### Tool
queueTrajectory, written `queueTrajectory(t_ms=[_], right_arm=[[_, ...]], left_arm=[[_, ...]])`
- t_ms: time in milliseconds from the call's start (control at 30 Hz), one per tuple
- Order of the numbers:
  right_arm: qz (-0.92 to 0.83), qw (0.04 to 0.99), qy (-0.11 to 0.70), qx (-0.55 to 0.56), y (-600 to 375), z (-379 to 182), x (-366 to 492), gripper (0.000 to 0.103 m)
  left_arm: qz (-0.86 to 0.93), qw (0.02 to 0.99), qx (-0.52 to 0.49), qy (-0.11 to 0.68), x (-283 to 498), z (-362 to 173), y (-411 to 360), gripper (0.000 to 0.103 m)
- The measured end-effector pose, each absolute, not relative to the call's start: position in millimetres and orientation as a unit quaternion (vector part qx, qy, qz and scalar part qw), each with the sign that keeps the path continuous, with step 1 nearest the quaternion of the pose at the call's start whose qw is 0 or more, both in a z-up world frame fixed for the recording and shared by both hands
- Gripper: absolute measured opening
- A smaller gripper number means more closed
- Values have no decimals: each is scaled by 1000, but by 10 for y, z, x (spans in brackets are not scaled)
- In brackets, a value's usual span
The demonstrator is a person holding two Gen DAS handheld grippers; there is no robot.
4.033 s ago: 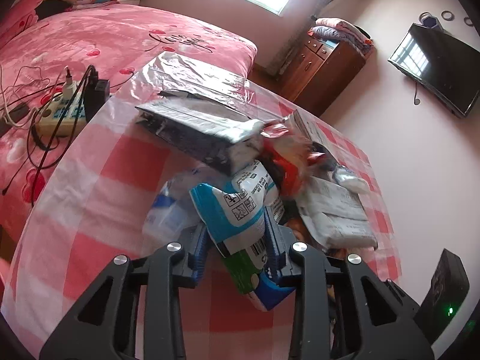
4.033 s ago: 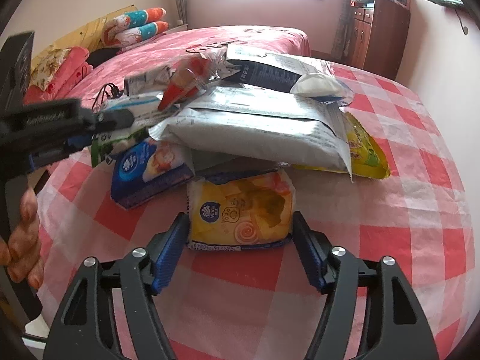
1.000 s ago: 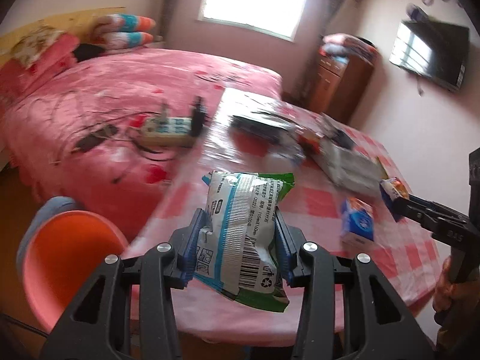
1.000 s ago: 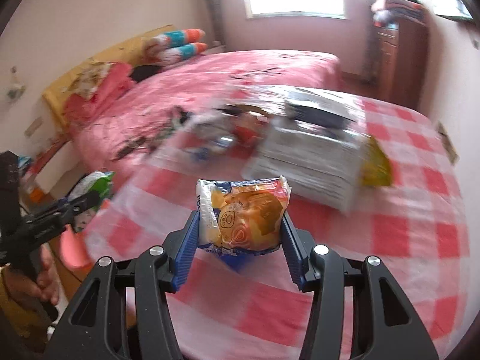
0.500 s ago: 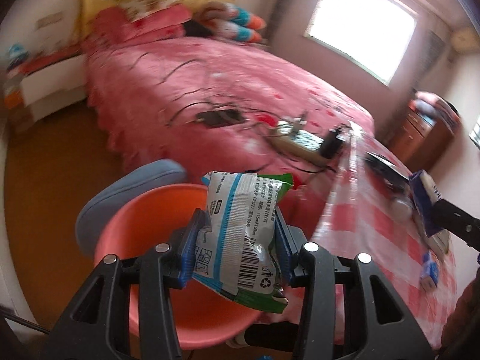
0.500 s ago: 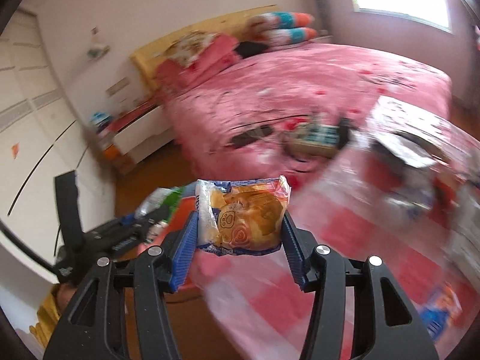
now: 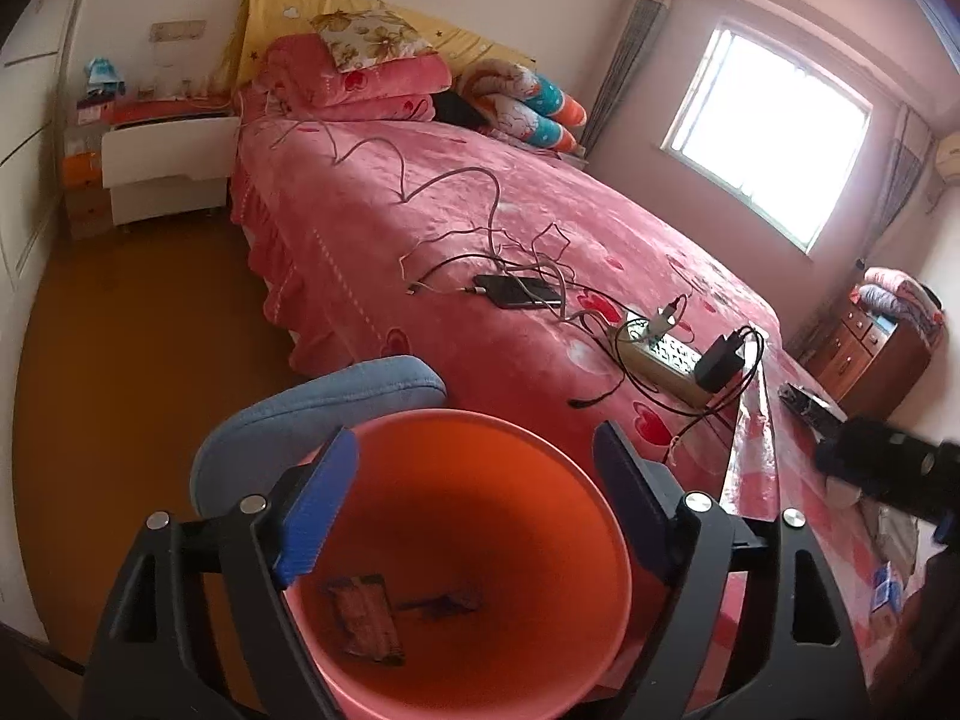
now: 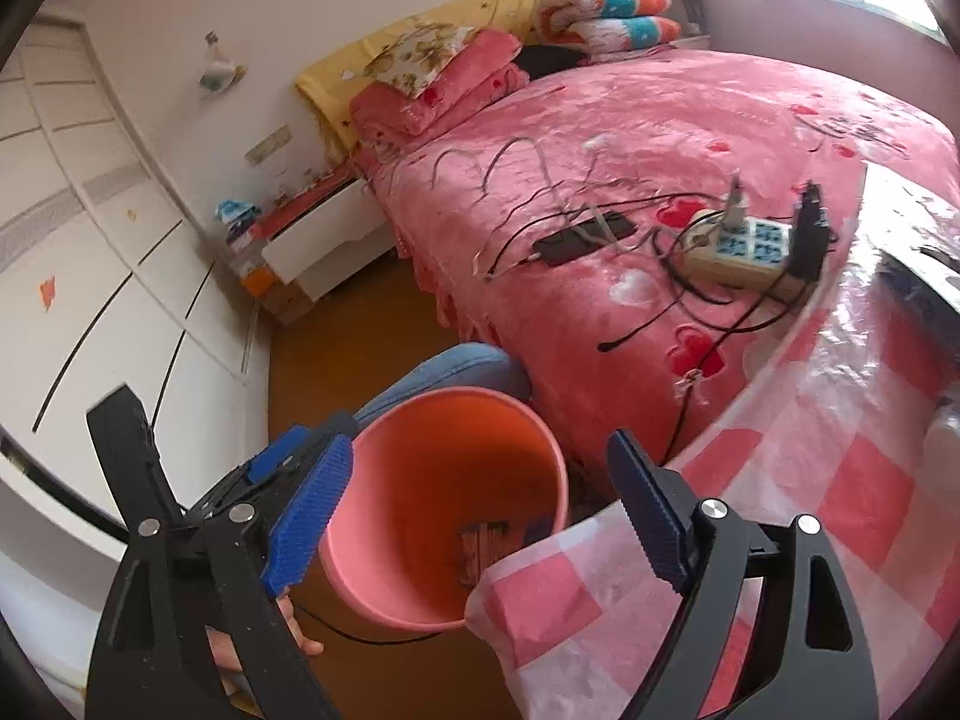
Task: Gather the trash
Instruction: 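Drop the carton into the orange bucket with the left tool while the right tool drops the bread packet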
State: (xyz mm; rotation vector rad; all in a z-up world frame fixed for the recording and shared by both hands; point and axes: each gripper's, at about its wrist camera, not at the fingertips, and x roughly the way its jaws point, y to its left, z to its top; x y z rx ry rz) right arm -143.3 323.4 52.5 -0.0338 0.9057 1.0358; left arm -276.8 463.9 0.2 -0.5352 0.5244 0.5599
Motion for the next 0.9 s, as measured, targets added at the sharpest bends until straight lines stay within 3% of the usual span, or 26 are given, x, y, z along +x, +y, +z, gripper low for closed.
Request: queueTrajectory(t_ms=[67, 267, 533, 900], right_arm=[[467, 786, 405, 3, 3106, 575, -1400, 94], [438, 813, 382, 17, 2788, 586, -1363, 97], [401, 846, 350, 26, 2300, 538, -1433, 98], [257, 894, 366, -17, 1705, 485, -1352, 98]], left_arm=[[273, 889, -252, 266, -2744, -17, 4646, 82], [294, 861, -243, 338, -2673, -228, 4651, 82], [298, 882, -212, 298, -2738, -106, 4496, 82], [254, 910, -180, 274, -2622, 139, 4171, 82]])
